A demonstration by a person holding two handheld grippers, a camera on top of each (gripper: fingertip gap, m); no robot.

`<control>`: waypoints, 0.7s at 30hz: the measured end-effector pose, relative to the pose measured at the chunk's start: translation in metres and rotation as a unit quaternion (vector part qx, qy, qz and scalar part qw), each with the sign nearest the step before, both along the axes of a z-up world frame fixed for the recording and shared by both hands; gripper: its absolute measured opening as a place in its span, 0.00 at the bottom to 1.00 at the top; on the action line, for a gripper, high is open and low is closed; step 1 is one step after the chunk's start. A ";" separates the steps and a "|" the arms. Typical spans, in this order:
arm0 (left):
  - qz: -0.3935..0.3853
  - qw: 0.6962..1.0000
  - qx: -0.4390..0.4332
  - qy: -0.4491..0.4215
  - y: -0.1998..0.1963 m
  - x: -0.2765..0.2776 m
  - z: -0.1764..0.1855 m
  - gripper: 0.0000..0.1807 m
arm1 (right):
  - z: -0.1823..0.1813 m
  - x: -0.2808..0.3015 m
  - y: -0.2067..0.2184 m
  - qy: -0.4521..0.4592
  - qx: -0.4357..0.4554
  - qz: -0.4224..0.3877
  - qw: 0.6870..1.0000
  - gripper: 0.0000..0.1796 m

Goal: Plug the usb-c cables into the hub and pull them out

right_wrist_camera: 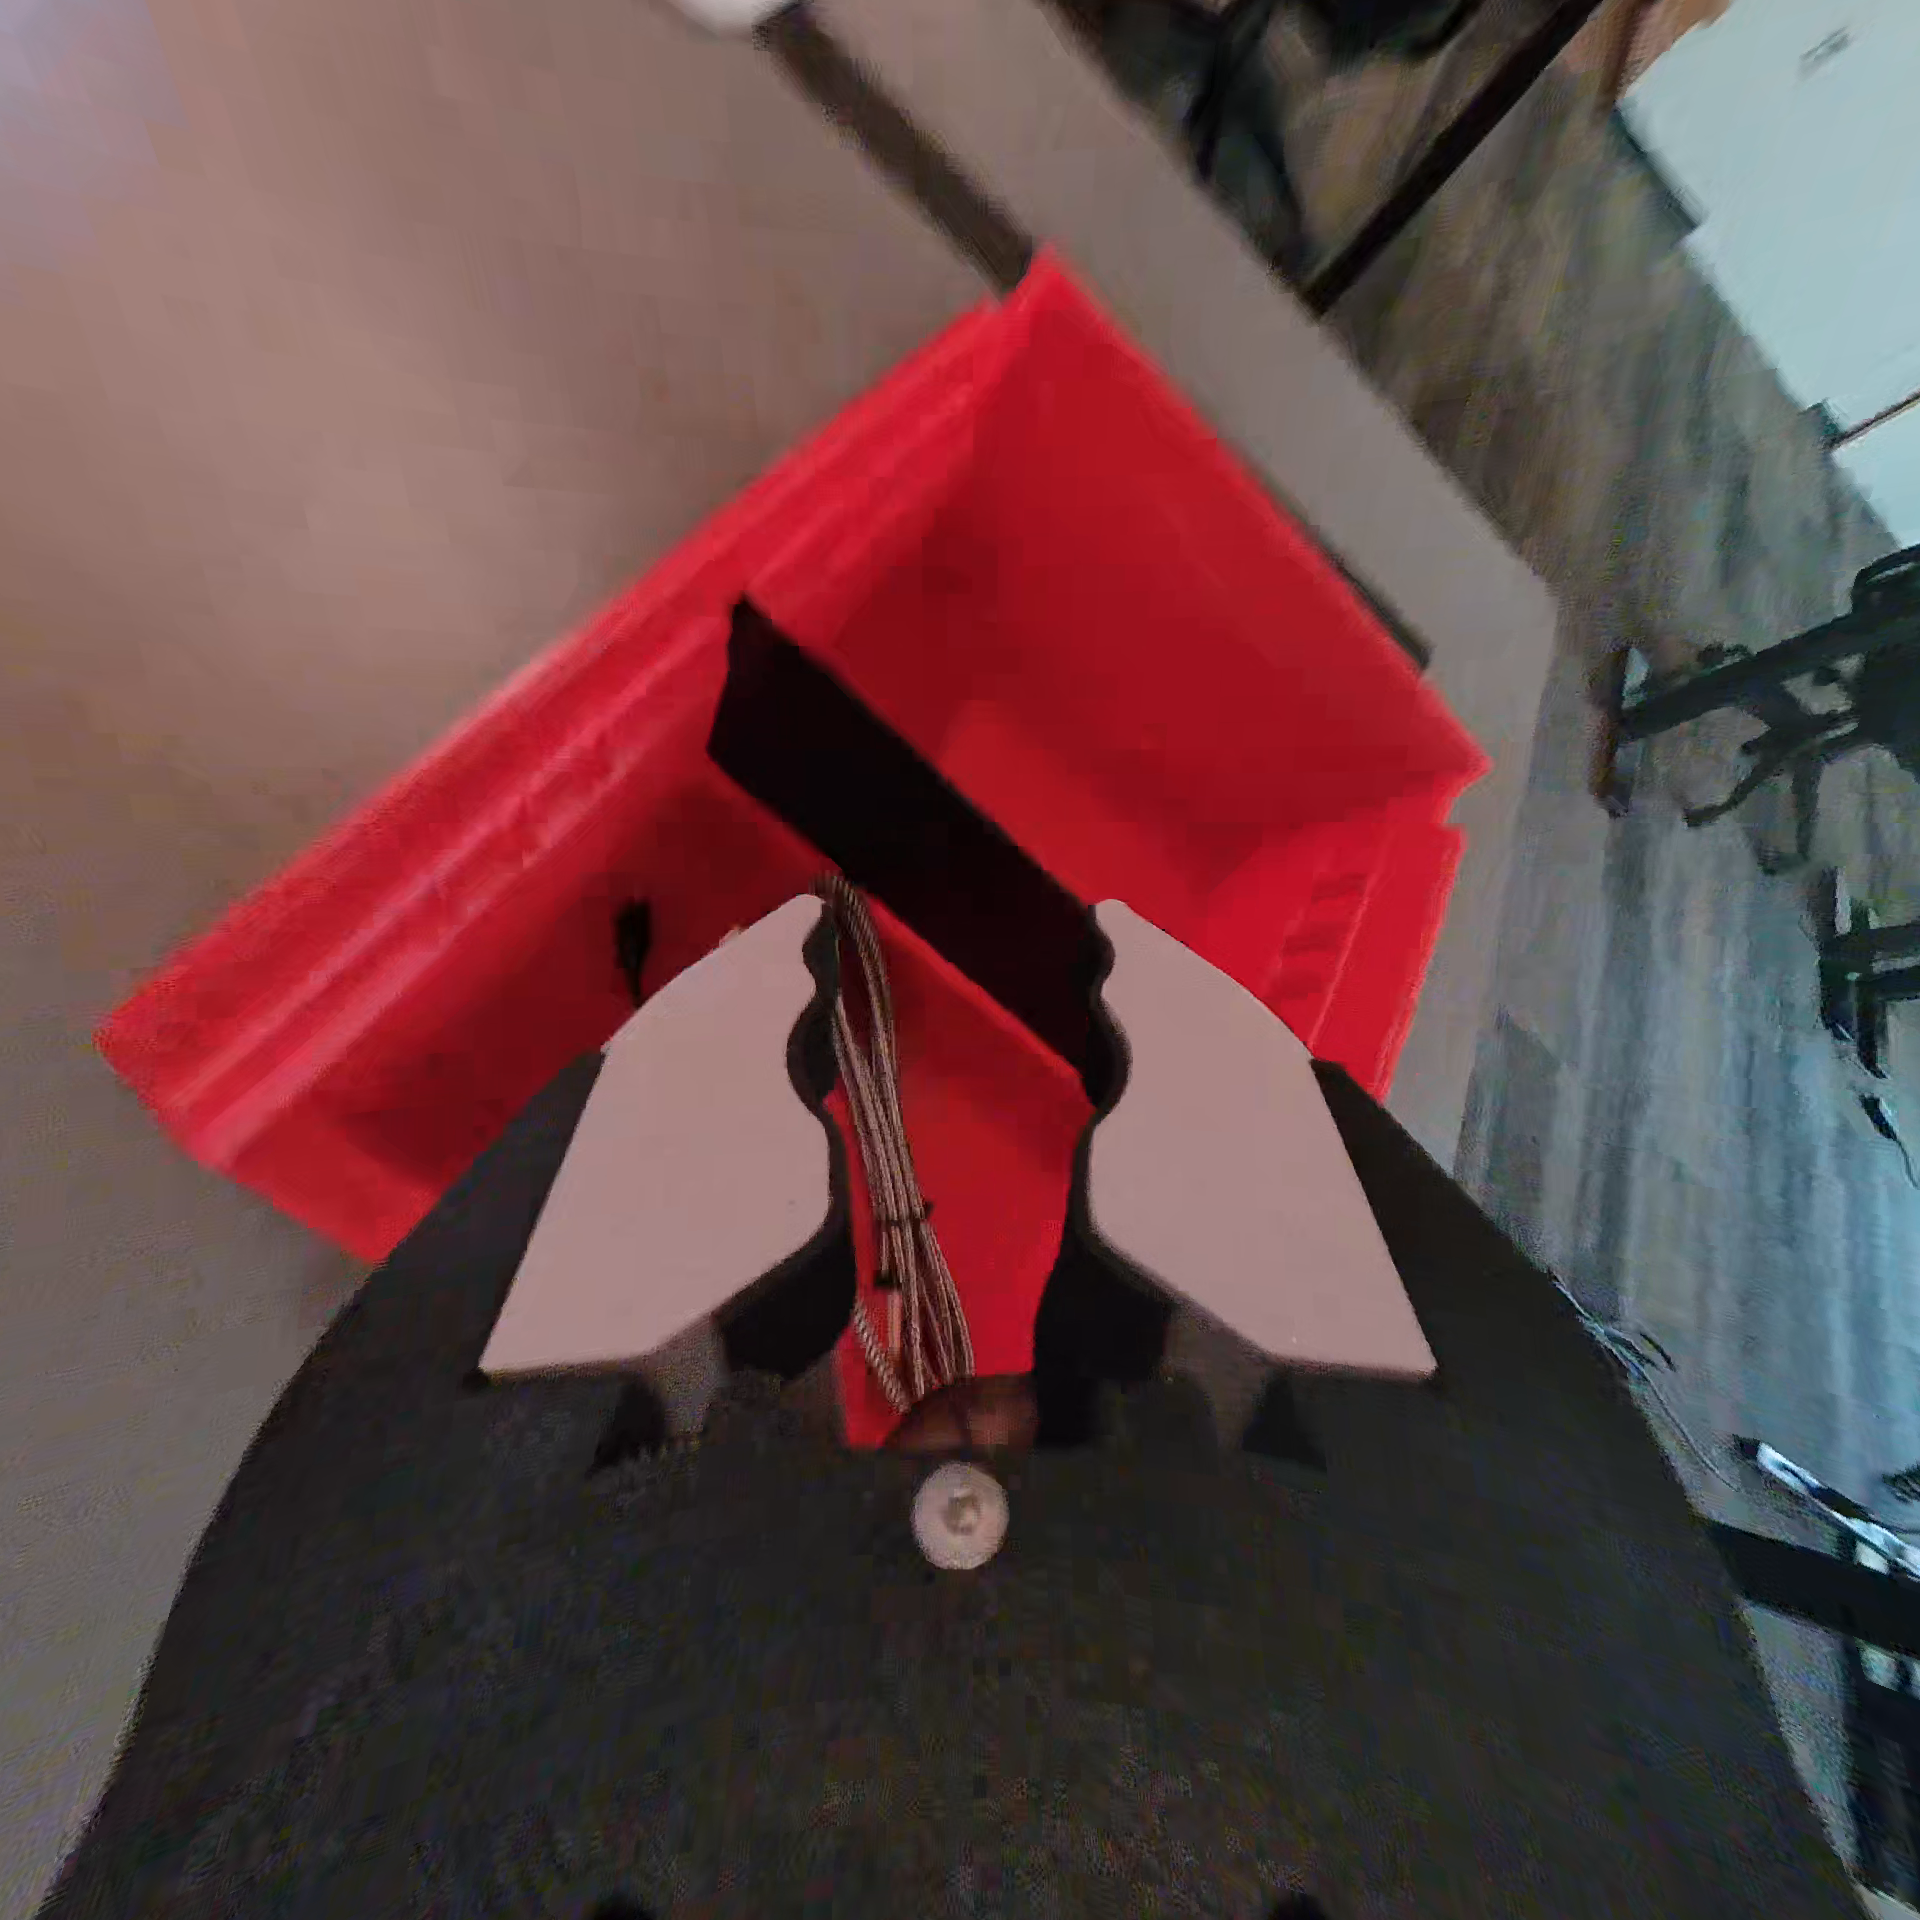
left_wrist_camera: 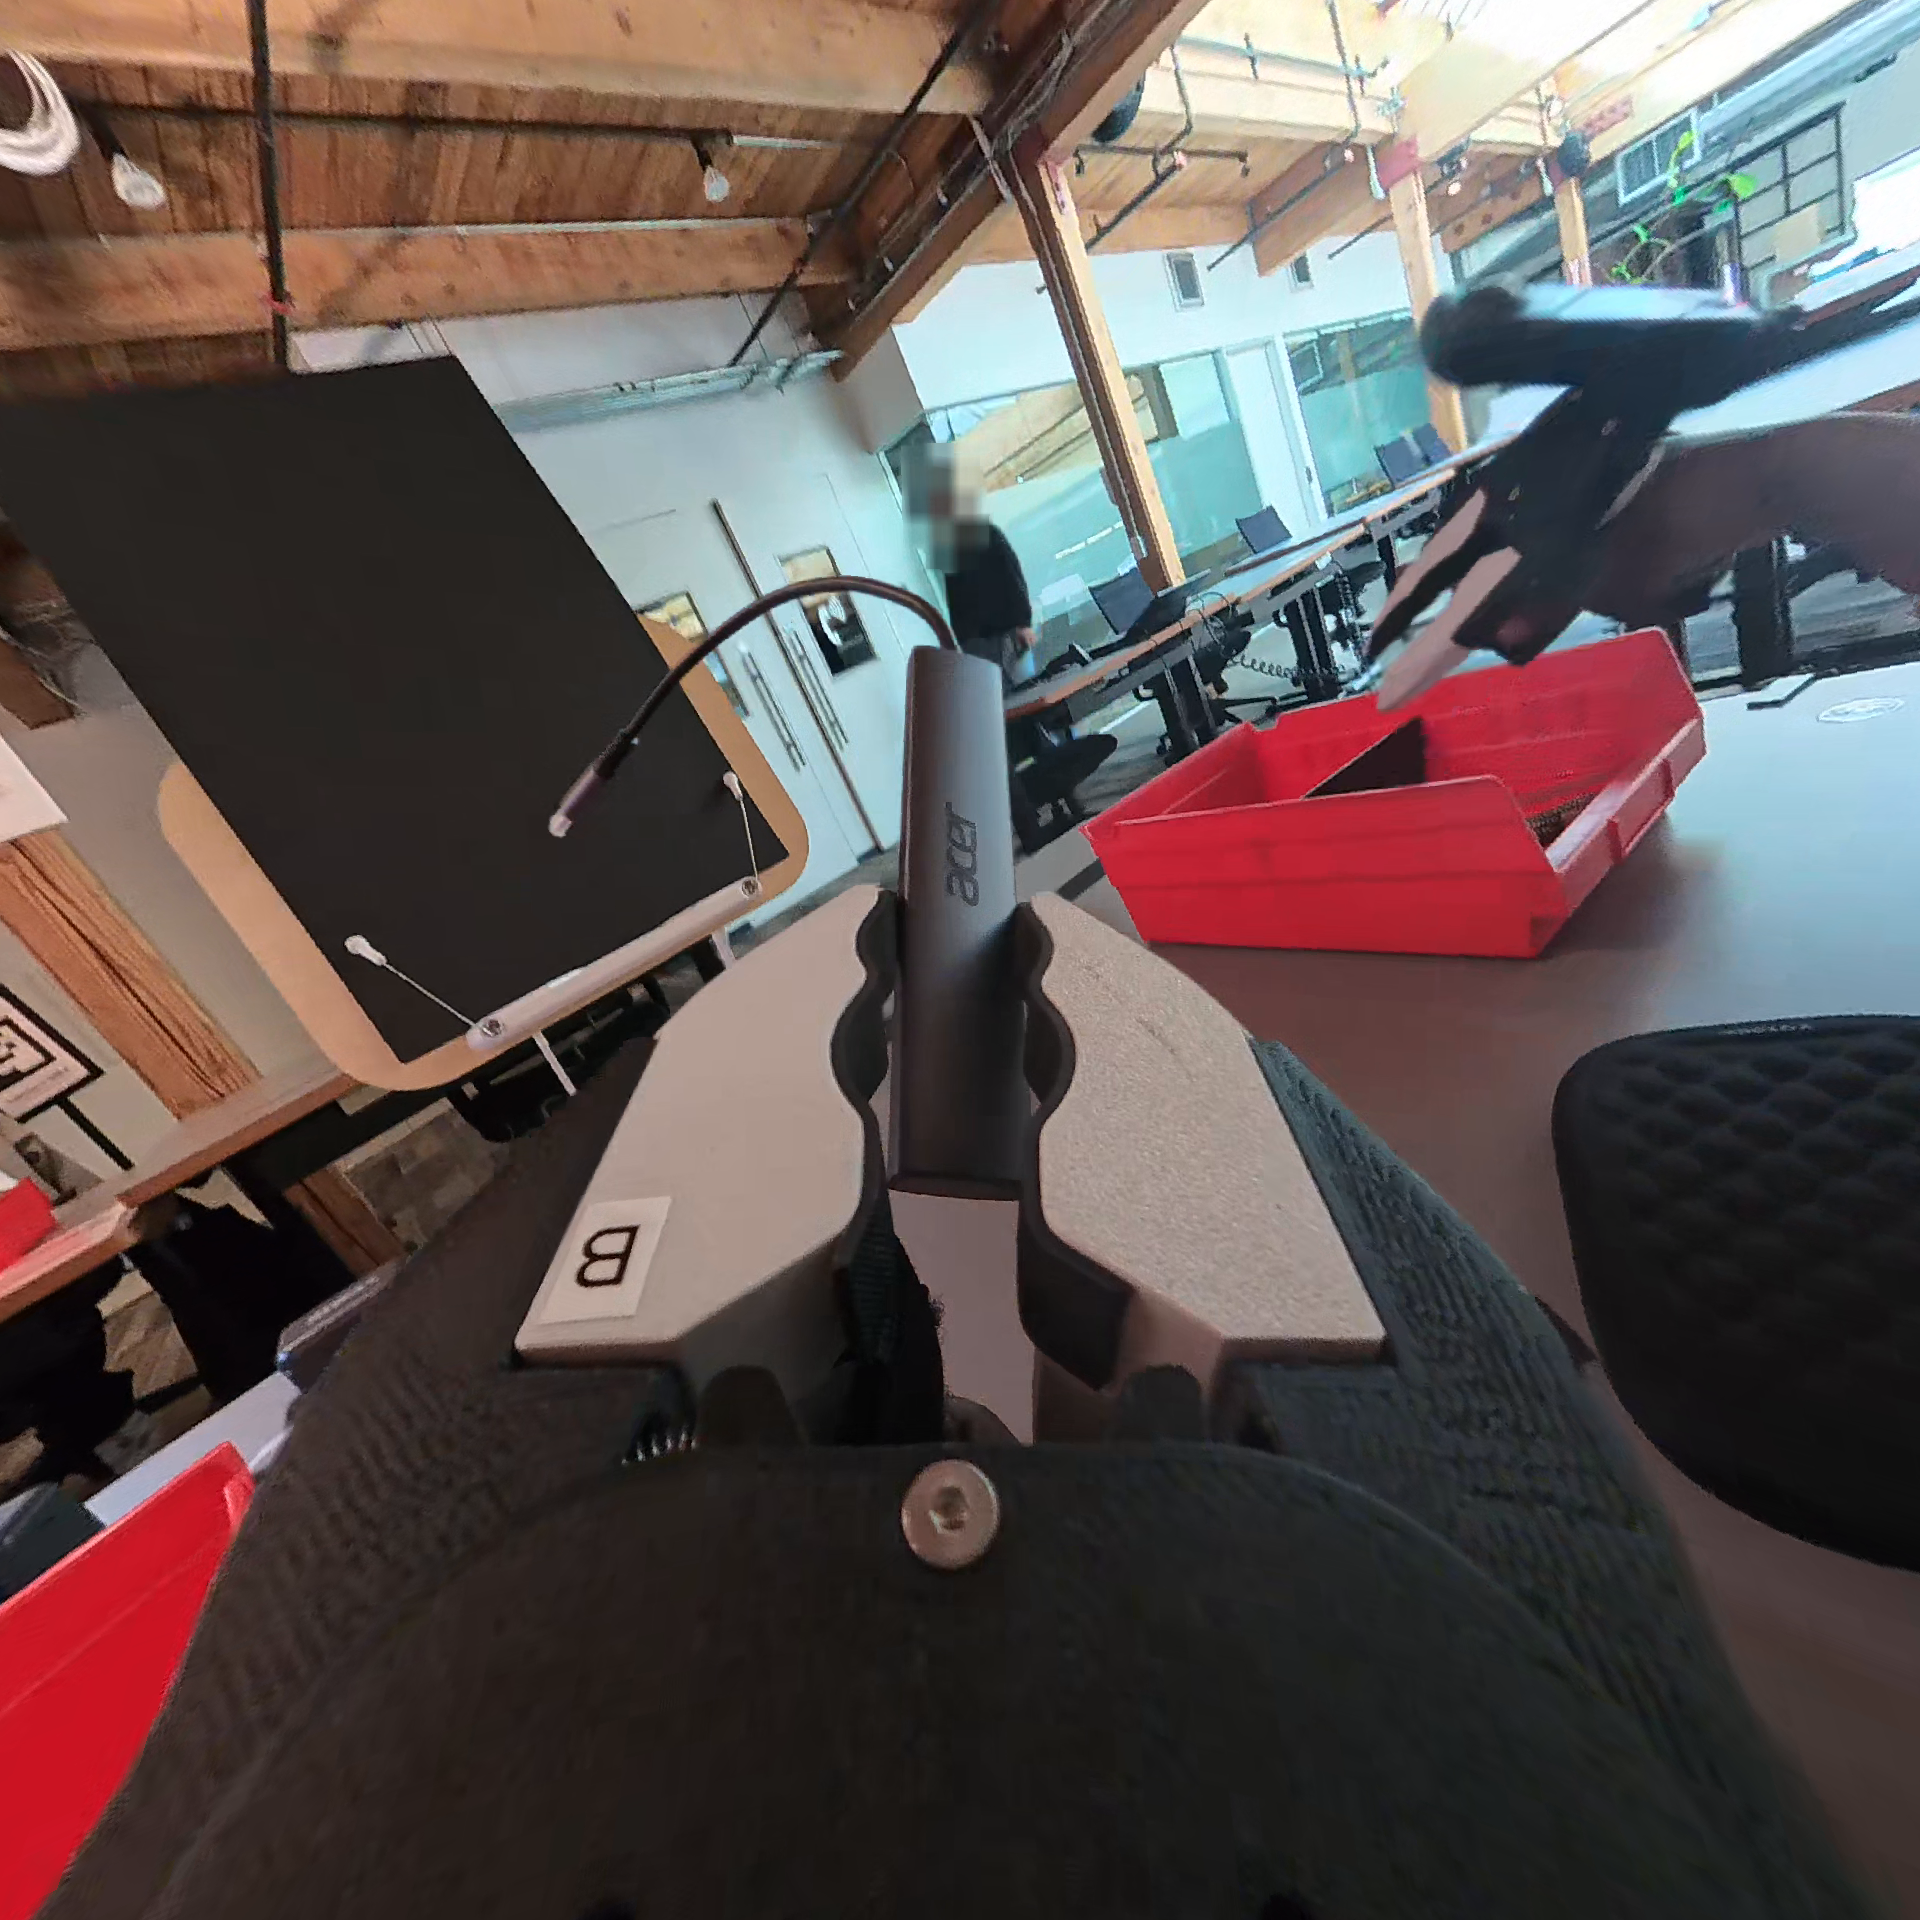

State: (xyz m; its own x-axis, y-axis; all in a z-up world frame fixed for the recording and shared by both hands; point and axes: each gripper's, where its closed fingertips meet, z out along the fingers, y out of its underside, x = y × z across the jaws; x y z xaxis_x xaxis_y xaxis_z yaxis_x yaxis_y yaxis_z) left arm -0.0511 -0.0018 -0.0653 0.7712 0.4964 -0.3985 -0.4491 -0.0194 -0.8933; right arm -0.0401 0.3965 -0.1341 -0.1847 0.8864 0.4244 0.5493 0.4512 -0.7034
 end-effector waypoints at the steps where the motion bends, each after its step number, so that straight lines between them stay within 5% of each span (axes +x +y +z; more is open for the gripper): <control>1: 0.002 1.000 0.007 0.009 -0.001 0.002 0.003 0.12 | 0.023 -0.004 -0.012 0.074 -0.027 0.004 0.997 0.27; 4: 0.014 0.999 0.020 0.043 0.000 0.007 0.008 0.12 | 0.096 0.004 -0.077 0.295 -0.182 0.079 0.935 0.30; 8: 0.027 0.996 0.017 0.087 0.010 0.018 0.008 0.12 | 0.121 0.039 -0.192 0.352 -0.329 0.240 0.843 0.45; 15: 0.018 0.988 -0.025 0.151 0.045 0.043 -0.017 0.12 | 0.077 0.042 -0.317 0.263 -0.380 0.285 0.839 0.38; 18: 0.023 0.983 -0.039 0.179 0.055 0.049 -0.027 0.12 | 0.064 0.033 -0.334 0.227 -0.403 0.283 0.840 0.35; 21: 0.027 0.981 -0.048 0.185 0.057 0.048 -0.031 0.12 | 0.060 0.025 -0.331 0.218 -0.432 0.271 0.832 0.16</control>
State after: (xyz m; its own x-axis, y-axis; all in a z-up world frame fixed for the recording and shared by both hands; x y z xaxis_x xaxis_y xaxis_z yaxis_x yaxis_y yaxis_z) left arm -0.0030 0.0550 -0.0967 0.5391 0.4795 -0.6925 -0.7380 -0.1272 -0.6627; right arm -0.0147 0.0655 -0.0737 -0.6520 0.7323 -0.1967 0.0377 -0.2278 -0.9730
